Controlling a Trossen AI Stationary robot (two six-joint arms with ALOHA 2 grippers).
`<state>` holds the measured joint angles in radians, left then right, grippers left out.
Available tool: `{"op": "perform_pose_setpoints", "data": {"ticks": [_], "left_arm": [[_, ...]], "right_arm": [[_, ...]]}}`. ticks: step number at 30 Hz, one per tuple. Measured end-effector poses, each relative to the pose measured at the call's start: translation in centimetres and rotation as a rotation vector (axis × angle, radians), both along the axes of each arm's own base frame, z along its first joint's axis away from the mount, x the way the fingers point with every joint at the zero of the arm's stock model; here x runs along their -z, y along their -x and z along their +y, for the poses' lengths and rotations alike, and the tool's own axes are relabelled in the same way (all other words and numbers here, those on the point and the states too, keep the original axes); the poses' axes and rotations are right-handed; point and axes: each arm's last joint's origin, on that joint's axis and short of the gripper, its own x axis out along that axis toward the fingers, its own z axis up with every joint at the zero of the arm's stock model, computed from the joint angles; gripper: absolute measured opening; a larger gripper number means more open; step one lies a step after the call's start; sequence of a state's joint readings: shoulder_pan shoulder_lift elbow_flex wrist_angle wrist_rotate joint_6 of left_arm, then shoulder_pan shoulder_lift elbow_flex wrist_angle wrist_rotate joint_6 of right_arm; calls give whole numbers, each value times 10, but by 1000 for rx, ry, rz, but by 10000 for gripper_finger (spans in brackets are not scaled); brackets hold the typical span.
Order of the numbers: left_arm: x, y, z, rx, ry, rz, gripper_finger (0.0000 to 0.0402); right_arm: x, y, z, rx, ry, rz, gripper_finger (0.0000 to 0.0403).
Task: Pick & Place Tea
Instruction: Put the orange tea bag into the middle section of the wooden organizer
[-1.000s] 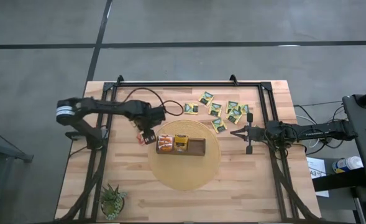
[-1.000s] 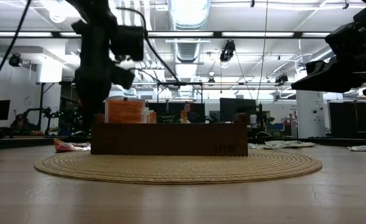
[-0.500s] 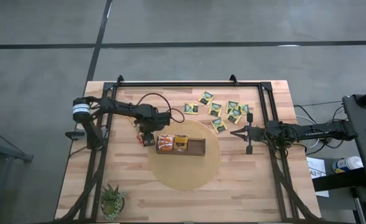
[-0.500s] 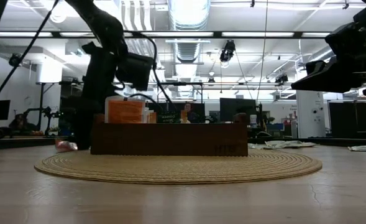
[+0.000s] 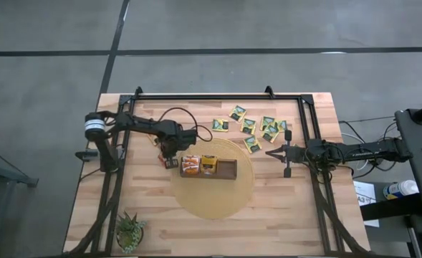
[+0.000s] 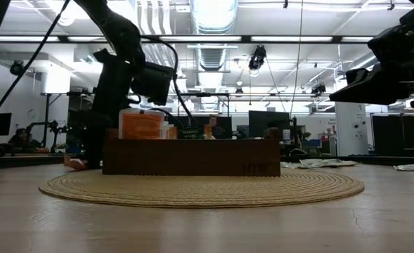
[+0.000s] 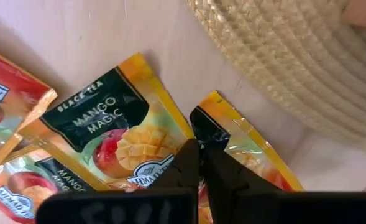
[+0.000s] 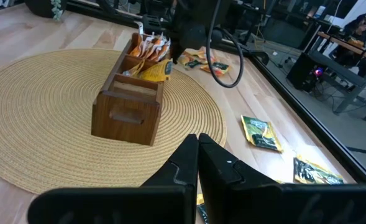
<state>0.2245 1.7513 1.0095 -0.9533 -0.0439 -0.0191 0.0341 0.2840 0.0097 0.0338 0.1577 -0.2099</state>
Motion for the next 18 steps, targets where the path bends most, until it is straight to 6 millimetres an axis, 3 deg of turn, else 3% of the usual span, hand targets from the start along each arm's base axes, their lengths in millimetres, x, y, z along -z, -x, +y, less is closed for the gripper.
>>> {"op": "perform_pose_setpoints", "data": {"ticks": [10,18], "left_arm": [[-48,14,-3,-129,-65,-182,1],[-99,39,-7,-319,-343,-382,0]], "right_arm": [[0,0,0,0,0,0,8],[0,0,0,0,0,0,8]]}}
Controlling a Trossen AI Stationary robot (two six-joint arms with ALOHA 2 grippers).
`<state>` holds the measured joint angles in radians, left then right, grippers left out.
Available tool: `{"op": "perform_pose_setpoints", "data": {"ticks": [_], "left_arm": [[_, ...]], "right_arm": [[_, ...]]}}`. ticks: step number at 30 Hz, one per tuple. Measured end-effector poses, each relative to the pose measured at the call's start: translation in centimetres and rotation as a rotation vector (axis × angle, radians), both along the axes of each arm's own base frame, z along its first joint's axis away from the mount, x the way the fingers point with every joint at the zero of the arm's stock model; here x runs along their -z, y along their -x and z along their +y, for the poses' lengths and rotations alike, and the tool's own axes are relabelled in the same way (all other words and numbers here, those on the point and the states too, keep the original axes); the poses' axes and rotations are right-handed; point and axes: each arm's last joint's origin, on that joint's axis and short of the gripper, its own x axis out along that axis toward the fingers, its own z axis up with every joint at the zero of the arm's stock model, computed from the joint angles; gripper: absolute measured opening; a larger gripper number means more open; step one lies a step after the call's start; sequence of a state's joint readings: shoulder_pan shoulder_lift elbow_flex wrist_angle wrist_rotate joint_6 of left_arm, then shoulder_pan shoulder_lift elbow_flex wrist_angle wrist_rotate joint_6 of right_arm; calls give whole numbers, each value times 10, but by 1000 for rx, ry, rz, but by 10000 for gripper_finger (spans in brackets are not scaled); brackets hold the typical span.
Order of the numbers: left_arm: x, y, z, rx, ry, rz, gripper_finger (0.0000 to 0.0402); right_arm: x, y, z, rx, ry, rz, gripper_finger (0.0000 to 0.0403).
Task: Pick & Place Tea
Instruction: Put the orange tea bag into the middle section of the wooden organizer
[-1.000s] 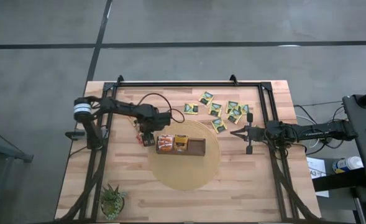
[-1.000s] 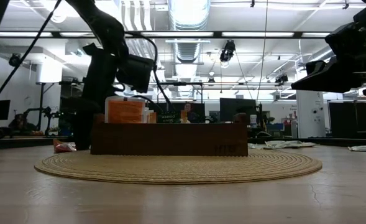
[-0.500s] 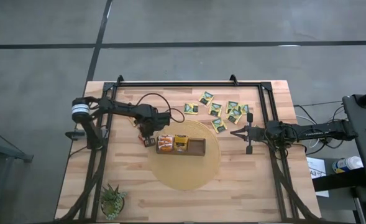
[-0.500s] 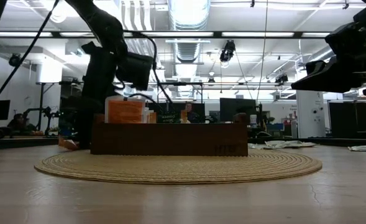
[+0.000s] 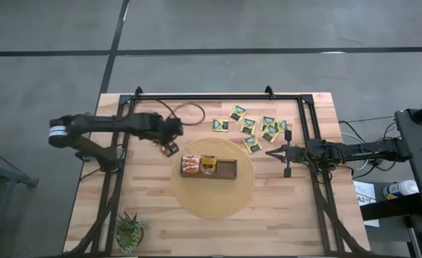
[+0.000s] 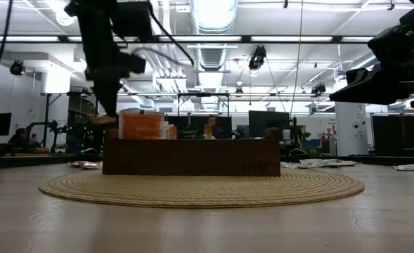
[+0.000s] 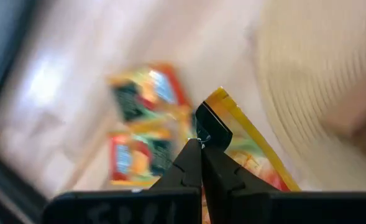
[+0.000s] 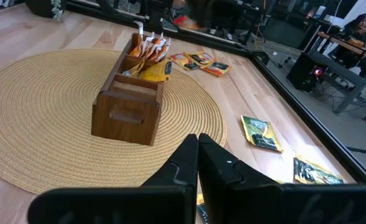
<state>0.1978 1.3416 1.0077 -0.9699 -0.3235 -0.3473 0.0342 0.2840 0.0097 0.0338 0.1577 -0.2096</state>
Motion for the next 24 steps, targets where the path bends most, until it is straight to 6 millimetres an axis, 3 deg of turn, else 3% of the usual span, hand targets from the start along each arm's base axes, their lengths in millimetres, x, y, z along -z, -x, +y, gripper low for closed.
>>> {"op": "perform_pose_setpoints", "data": {"ticks": [4,10,18,24], "left_arm": [[-17,2,-10,-73,-104,-152,0],[-29,-20,-41,-4,-217,-386,0],[-34,-38,-88,8,-381,-589,0],[-22,-61,-118,47,-451,-672,0]], "right_arm": [[0,0,0,0,0,0,8],[0,0,0,-1,0,0,8],[0,0,0,0,0,0,8],[0,0,0,-1,0,0,8]]}}
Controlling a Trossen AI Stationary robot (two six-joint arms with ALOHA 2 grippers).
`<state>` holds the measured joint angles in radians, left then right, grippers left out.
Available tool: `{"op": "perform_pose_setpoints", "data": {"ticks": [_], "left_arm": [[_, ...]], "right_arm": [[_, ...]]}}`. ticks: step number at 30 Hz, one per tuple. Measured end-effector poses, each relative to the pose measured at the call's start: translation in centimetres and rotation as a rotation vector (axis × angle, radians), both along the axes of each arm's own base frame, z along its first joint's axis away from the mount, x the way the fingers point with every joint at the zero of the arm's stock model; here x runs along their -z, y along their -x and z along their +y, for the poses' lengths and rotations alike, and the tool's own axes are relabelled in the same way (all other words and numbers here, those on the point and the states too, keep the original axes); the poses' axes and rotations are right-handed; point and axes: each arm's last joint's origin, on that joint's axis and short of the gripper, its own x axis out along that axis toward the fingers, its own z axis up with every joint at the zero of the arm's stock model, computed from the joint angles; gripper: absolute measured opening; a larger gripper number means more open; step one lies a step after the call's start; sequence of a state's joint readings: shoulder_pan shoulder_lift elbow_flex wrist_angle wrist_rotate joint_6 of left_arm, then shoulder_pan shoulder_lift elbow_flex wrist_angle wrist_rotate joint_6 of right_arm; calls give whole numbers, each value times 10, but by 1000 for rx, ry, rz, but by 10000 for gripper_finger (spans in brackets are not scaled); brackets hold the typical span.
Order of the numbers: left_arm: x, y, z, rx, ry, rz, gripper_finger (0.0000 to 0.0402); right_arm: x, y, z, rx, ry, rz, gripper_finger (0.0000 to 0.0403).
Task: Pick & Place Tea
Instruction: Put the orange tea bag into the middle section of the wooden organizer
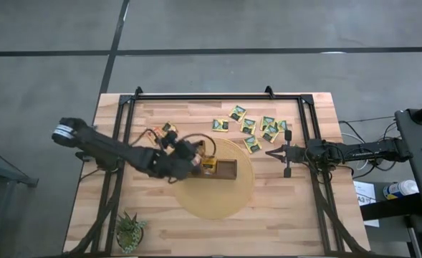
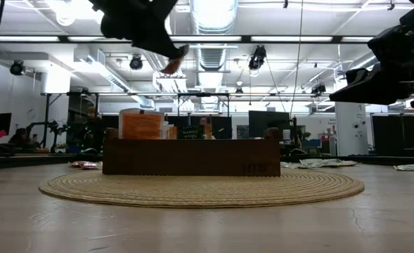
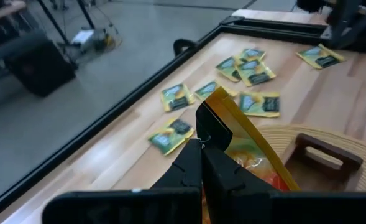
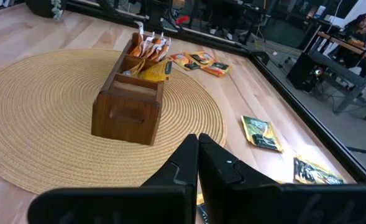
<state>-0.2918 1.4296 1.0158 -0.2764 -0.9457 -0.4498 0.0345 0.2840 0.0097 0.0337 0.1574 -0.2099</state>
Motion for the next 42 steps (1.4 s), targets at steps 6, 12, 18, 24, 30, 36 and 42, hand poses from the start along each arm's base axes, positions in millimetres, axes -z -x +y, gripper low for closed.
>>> {"op": "perform_pose_setpoints", "data": {"ticks": [6,12,18,24,30,36,42], "left_arm": [[16,-32,-21,-24,-69,29,0],[30,-67,-36,-49,-138,72,0],[53,-88,-51,-19,-116,120,0],[62,-83,-59,-37,-47,123,0],[69,-75,-58,-81,7,146,0],[81,-69,-50,-109,19,174,0],[88,-69,-36,-155,-16,191,0]], "right_arm": [[0,0,0,0,0,0,8],[0,0,0,0,0,0,9],[0,0,0,1,0,0,8],[0,0,0,0,0,0,8],[0,0,0,1,0,0,8],[0,0,0,0,0,0,8],[0,0,0,0,0,0,8]]}}
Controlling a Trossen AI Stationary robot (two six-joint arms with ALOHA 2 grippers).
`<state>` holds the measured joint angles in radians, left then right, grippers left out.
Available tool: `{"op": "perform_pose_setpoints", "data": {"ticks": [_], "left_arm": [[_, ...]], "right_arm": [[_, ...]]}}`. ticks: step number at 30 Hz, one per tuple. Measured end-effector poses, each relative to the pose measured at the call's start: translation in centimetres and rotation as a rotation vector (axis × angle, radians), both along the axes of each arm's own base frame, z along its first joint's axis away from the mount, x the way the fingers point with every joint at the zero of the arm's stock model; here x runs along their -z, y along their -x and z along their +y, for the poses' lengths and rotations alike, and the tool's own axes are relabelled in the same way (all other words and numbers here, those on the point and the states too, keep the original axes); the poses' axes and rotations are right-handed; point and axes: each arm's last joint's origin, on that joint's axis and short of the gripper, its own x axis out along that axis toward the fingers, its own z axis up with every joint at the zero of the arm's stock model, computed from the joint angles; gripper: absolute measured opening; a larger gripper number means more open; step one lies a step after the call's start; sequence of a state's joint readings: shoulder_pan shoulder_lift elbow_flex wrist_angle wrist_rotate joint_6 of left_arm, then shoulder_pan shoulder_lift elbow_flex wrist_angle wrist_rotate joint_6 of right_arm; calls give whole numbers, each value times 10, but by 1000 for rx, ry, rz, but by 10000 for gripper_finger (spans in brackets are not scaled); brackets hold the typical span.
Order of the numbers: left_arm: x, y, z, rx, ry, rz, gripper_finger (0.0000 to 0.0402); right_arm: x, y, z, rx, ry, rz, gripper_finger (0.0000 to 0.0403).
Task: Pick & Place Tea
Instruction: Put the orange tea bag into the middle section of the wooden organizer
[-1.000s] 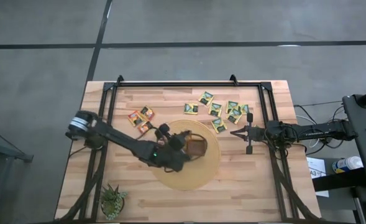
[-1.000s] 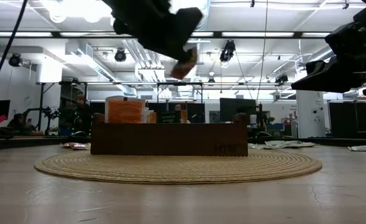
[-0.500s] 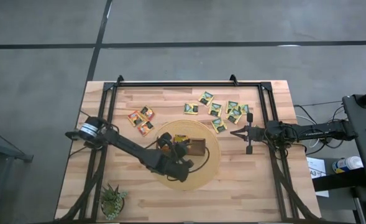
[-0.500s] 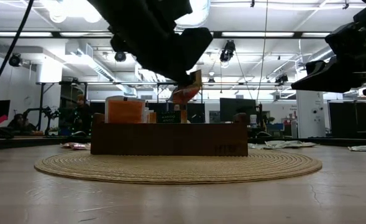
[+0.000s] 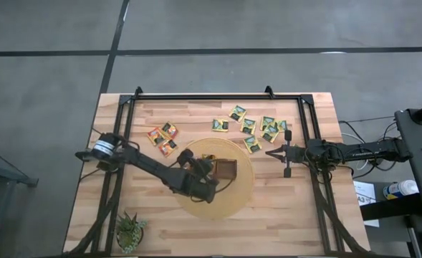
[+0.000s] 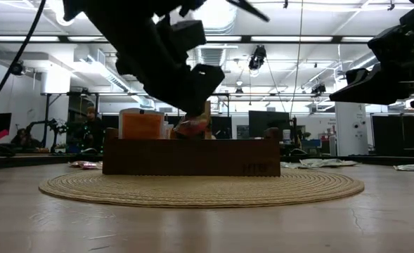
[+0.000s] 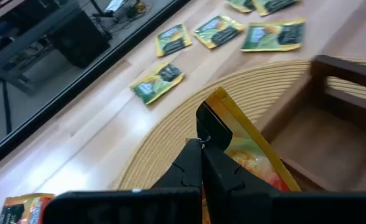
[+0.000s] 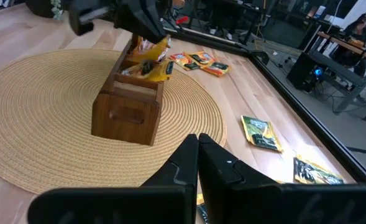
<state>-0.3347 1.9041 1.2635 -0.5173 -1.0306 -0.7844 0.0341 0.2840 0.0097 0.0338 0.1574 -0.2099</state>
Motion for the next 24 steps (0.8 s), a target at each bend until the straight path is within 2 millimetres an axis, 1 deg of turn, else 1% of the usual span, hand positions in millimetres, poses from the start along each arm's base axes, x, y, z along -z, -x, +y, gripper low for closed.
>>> {"op": "perform_pose_setpoints", "data": {"ticks": [4,12,16,20,24], "left_arm": [[6,0,6,-8,-13,-6,0],[5,-4,4,15,-26,-42,0],[6,-5,2,80,22,9,3],[7,-6,1,142,17,76,22],[7,-6,0,158,4,95,61]], "right_arm": [[0,0,0,0,0,0,8],[0,0,0,0,0,0,8],[0,0,0,0,0,0,8],[0,0,0,0,0,0,8],[0,0,0,0,0,0,8]]}}
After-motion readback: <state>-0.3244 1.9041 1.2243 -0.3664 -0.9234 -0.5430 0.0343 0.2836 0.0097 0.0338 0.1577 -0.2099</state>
